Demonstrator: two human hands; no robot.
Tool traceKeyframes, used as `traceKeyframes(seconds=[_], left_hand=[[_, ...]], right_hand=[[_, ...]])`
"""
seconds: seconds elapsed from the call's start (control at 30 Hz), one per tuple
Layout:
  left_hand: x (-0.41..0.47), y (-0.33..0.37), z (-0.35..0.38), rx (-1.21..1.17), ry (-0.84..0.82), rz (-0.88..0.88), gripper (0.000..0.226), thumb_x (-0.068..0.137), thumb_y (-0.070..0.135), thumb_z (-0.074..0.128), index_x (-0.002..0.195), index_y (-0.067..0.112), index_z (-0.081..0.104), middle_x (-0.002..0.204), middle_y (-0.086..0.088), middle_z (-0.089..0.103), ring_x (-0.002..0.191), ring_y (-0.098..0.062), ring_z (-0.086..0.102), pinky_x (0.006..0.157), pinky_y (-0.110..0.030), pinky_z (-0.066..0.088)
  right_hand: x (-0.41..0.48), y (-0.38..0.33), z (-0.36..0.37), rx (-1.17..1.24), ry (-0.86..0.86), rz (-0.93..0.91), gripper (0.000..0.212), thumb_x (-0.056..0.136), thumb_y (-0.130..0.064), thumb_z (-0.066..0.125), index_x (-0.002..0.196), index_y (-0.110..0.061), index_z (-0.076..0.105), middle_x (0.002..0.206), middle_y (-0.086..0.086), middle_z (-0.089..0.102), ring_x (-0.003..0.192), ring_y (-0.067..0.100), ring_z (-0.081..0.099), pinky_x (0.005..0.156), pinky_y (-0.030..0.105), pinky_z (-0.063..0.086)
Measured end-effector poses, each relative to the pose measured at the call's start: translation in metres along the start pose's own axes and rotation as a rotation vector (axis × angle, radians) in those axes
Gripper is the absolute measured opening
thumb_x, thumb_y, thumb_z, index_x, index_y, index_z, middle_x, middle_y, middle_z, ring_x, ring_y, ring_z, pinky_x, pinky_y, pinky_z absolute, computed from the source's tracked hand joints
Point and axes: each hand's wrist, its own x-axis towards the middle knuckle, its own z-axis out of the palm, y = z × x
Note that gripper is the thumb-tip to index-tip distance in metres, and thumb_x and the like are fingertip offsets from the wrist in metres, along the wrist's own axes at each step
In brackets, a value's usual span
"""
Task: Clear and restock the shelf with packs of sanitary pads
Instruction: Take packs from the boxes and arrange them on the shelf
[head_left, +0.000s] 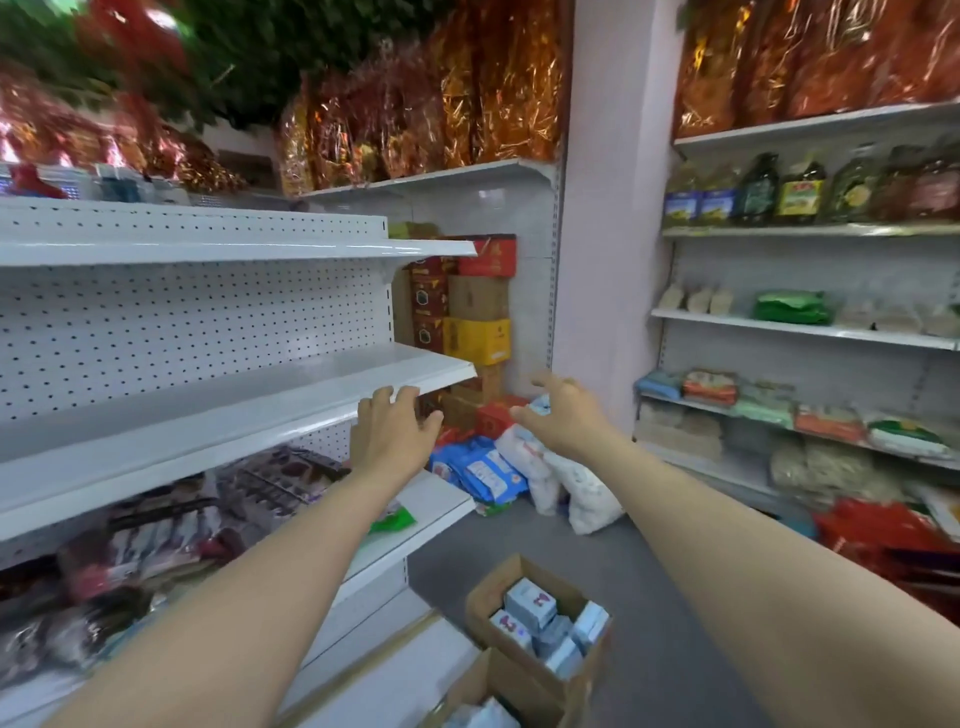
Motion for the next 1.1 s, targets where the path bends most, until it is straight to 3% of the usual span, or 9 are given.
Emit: traceKeyframes(seconds=[0.3,0.7,0.8,0.93,1.1], left_hand=[[0.069,0.051,0.128,-0.022,-0.11,0.035,0.053,0.096,0.052,0.051,0.142,0.026,0.048,0.148,-0.006,0.043,0.134,-0.03,0.039,0.099,-0.047,0.046],[0.239,0.092,0.299,0.005,-0.19,-0.04,0.053,0.098,0.053,0.046,0.142,0.024,0.049,0.146,-0.007,0.045,0.135,-0.031,0.039,0.1,-0.044,0.043],[0.263,0.098,0.343,0.027,-0.229,-0.077,0.051,0.098,0.052,0.046,0.14,0.024,0.05,0.145,-0.008,0.045,0.134,-0.032,0.039,0.101,-0.044,0.043],[0.294,0.095,0.403,0.044,-0.257,-0.166,0.051,0.097,0.051,0.049,0.139,0.023,0.051,0.144,-0.01,0.048,0.127,-0.037,0.045,0.099,-0.044,0.044],[0.313,0.088,0.481,0.094,-0.242,-0.332,0.051,0.097,0.05,0.051,0.138,0.021,0.053,0.141,-0.016,0.051,0.127,-0.04,0.046,0.1,-0.044,0.043]], right_hand=[[0.069,0.104,0.002,-0.016,-0.03,0.165,0.058,0.094,-0.047,0.061,0.146,-0.024,0.047,0.141,0.015,0.051,0.128,0.031,0.051,0.103,0.036,0.041],[0.271,0.243,0.039,-0.047,-0.123,0.24,0.058,0.098,-0.051,0.051,0.147,-0.021,0.046,0.148,0.011,0.051,0.133,0.03,0.048,0.107,0.036,0.039],[0.312,0.28,0.056,-0.036,-0.193,0.229,0.053,0.101,-0.045,0.05,0.146,-0.018,0.048,0.15,0.009,0.05,0.135,0.029,0.047,0.107,0.033,0.036],[0.371,0.333,0.091,-0.027,-0.253,0.232,0.063,0.098,-0.054,0.051,0.15,-0.019,0.043,0.151,0.012,0.048,0.137,0.029,0.045,0.107,0.034,0.036],[0.445,0.397,0.144,-0.031,-0.443,0.133,0.063,0.1,-0.05,0.051,0.149,-0.013,0.044,0.148,0.017,0.049,0.136,0.032,0.046,0.107,0.033,0.036]])
